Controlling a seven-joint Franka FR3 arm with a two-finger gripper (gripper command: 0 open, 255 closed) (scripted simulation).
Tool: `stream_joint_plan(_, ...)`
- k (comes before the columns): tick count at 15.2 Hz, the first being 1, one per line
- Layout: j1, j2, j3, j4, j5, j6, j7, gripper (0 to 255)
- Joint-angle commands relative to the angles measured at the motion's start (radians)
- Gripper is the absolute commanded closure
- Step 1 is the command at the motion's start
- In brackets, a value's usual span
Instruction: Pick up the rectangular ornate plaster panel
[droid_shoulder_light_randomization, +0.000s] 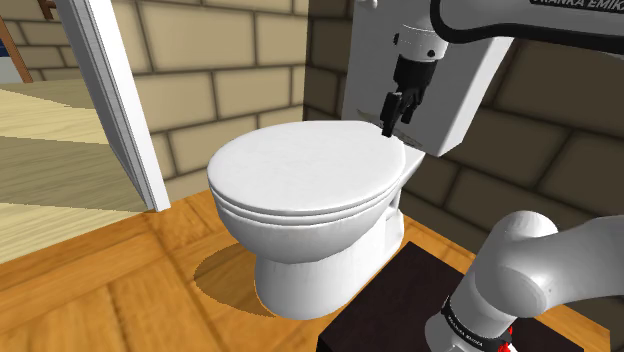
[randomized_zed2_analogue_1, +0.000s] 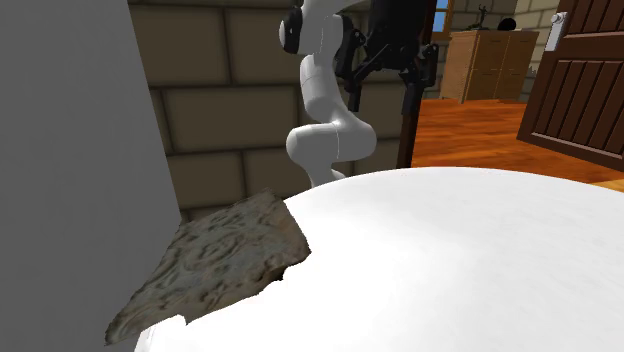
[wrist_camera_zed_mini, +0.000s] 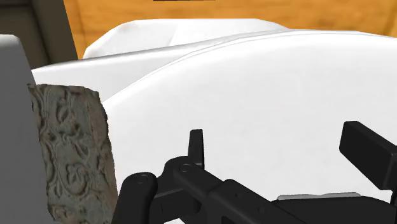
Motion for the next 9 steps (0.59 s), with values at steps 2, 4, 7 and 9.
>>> stream_joint_plan(2,-0.013,0.036,0.022,0.01,-0.03,0.021,0.024,0)
stream_joint_plan(4,-0.043,0.111,0.065,0.033,-0.094,0.058,0.076,0)
stream_joint_plan(7,-0.092,0.227,0.128,0.08,-0.201,0.095,0.162,0)
stream_joint_plan(9,-0.126,0.307,0.168,0.12,-0.279,0.106,0.225,0)
